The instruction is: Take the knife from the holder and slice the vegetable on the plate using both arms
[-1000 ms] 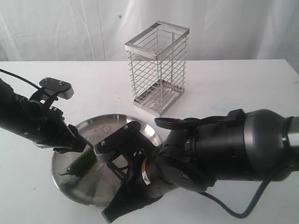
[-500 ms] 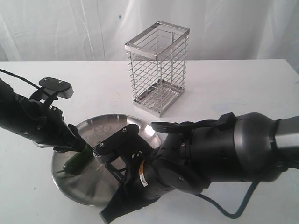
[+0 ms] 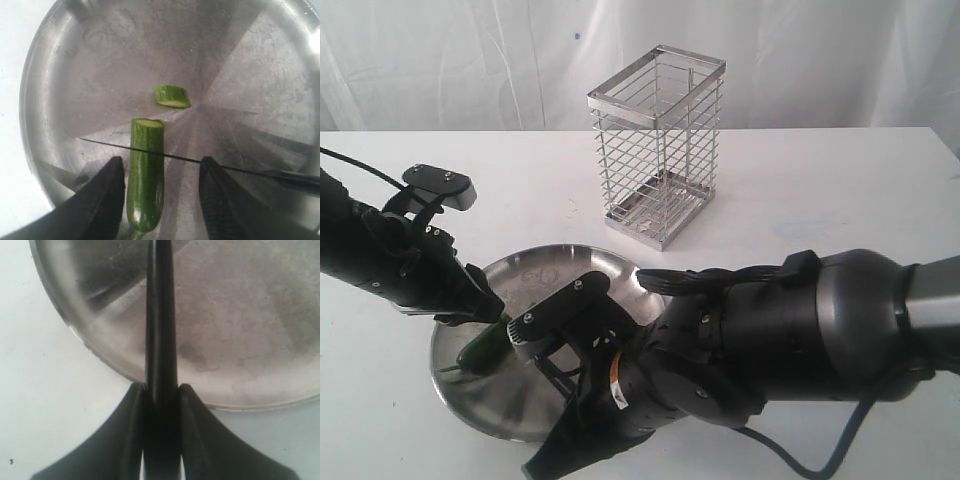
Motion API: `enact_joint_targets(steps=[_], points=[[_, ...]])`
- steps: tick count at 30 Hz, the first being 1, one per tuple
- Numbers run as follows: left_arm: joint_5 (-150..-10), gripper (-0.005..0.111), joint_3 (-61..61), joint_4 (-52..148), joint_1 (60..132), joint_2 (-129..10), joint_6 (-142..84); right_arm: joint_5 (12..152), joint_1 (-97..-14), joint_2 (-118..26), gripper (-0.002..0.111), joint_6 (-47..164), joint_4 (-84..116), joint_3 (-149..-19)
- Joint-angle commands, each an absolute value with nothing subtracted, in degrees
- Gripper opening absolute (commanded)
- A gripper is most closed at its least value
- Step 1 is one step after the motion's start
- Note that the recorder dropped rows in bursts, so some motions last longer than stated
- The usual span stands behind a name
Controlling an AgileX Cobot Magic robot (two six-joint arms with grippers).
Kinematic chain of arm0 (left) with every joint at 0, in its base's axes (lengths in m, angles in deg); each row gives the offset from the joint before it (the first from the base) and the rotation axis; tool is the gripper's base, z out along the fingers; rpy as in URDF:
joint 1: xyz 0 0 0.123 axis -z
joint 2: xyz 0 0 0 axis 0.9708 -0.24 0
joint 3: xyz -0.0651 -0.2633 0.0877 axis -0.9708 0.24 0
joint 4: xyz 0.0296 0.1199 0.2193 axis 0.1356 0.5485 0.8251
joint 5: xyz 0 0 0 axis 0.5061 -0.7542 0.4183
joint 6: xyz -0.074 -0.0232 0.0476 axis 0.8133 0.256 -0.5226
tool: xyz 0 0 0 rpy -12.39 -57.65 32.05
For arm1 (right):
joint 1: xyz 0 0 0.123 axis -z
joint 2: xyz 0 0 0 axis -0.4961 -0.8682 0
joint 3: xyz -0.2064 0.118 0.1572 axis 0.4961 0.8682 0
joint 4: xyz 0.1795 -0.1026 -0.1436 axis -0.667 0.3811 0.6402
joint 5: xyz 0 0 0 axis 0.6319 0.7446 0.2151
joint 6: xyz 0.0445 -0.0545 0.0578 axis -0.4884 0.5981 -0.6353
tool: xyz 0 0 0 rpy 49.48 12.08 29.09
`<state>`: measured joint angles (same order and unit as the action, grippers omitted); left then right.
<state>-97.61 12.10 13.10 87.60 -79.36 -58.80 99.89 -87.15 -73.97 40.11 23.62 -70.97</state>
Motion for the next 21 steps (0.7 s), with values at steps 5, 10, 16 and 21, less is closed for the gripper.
enact_joint_targets(steps=[5,10,16,21], points=[[-98.46,0.051,12.01,12.75,87.52,-78.8,-57.79,98.56,-87.27,-73.87,0.0,39.88,23.95,-71.07],[-98.46,0.051,12.01,12.75,87.52,-78.8,-57.79,98.04,-86.97,-73.87,0.0,39.88,24.94,-71.07],[-98.46,0.051,12.01,12.75,87.52,-78.8,-57.79,97.8,-86.18,-73.87,0.0,39.88,25.18,-71.07],[-98.46,0.051,12.01,12.75,87.52,-78.8,-57.79,97.8,-86.18,-73.87,0.0,39.88,25.18,-71.07]])
